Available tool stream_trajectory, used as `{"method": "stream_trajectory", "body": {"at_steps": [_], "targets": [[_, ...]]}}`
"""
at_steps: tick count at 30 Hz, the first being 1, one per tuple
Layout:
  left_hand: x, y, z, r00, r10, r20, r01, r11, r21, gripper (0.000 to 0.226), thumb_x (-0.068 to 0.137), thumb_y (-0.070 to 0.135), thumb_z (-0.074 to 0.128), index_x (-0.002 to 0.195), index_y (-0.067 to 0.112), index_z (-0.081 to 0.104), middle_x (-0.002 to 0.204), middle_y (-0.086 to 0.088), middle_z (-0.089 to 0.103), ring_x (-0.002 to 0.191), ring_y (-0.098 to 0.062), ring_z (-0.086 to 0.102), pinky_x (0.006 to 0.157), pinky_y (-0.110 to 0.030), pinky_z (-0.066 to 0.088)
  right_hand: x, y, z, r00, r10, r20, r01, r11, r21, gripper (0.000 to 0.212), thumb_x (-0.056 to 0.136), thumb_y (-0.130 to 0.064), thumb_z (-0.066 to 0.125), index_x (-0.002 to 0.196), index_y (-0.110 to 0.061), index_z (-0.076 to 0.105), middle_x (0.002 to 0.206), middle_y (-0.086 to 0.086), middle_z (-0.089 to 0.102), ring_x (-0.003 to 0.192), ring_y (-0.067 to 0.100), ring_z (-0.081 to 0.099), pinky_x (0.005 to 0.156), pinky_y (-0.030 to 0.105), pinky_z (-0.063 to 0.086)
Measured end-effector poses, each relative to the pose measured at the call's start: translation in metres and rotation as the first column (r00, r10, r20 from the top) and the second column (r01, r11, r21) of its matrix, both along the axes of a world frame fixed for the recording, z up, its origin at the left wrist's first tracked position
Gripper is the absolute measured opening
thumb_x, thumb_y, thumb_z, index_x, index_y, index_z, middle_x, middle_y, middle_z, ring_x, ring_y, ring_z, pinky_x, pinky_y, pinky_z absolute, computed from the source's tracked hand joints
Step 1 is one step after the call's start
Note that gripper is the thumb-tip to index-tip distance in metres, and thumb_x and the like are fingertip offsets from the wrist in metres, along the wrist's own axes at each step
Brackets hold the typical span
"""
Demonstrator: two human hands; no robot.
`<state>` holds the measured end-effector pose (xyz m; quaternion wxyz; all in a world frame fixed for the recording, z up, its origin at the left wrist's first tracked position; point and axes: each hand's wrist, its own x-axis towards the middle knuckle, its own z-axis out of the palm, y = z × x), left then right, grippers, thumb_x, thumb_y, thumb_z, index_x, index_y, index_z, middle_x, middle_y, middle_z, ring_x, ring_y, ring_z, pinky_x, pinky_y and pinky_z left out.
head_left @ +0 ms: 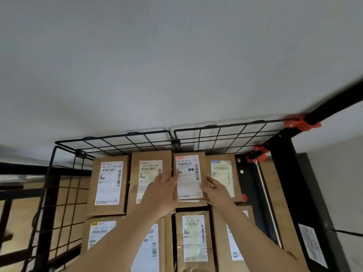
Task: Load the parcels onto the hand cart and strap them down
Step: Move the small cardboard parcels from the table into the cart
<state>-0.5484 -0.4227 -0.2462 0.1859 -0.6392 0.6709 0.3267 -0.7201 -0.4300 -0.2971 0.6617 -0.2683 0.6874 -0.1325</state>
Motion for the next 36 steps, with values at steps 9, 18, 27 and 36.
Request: {"method": "stream_trajectory", "body": {"at_steps": [9,18,27,36], "targets": [[0.003,0.006,0.007,1.0,0.012,-0.003,-0.012,1.0,0.006,0.071,0.095,0.029,0.049,0.151,0.026,0.006,0.159,0.001,0.005,0.146,-0.022,0.006,0.115,-0.038,0.027,-0.005,0.004,0.004,0.997,0.039,-0.071,-0.037,0.999,0.02,0.061,0.09,-0.04,0.058,0.144,-0.021,0.036,0.145,0.003,0.044,0.13,0.025,0.044,0.108,0.043,0.039],[0.033,0.043,0.043,0.997,0.076,0.003,-0.076,0.996,-0.05,0.065,0.095,0.027,0.047,0.15,0.028,0.014,0.159,0.003,0.003,0.146,-0.021,0.009,0.114,-0.034,0.025,-0.002,0.031,0.041,0.944,0.128,-0.304,-0.167,0.98,-0.105,0.039,0.094,-0.021,0.053,0.132,-0.014,0.054,0.133,0.006,0.057,0.116,0.021,0.054,0.084,0.026,0.043],[0.084,0.087,0.105,0.984,0.142,-0.109,-0.16,0.97,-0.182,0.06,0.096,0.024,0.047,0.149,0.027,0.019,0.158,0.005,0.006,0.144,-0.018,0.015,0.112,-0.03,0.028,0.05,0.064,0.118,0.905,0.108,-0.411,-0.262,0.903,-0.34,0.035,0.091,-0.011,0.049,0.123,-0.024,0.058,0.124,0.003,0.06,0.089,0.012,0.059,0.053,0.018,0.04],[0.184,0.173,0.174,0.934,0.18,-0.31,-0.292,0.882,-0.369,0.055,0.094,0.027,0.052,0.145,0.03,0.03,0.156,0.013,0.011,0.142,-0.01,0.018,0.112,-0.023,0.022,0.164,0.127,0.204,0.871,0.237,-0.43,-0.449,0.739,-0.503,0.028,0.091,-0.011,0.05,0.113,-0.022,0.064,0.109,-0.008,0.062,0.099,0.009,0.058,0.071,0.019,0.046]]}}
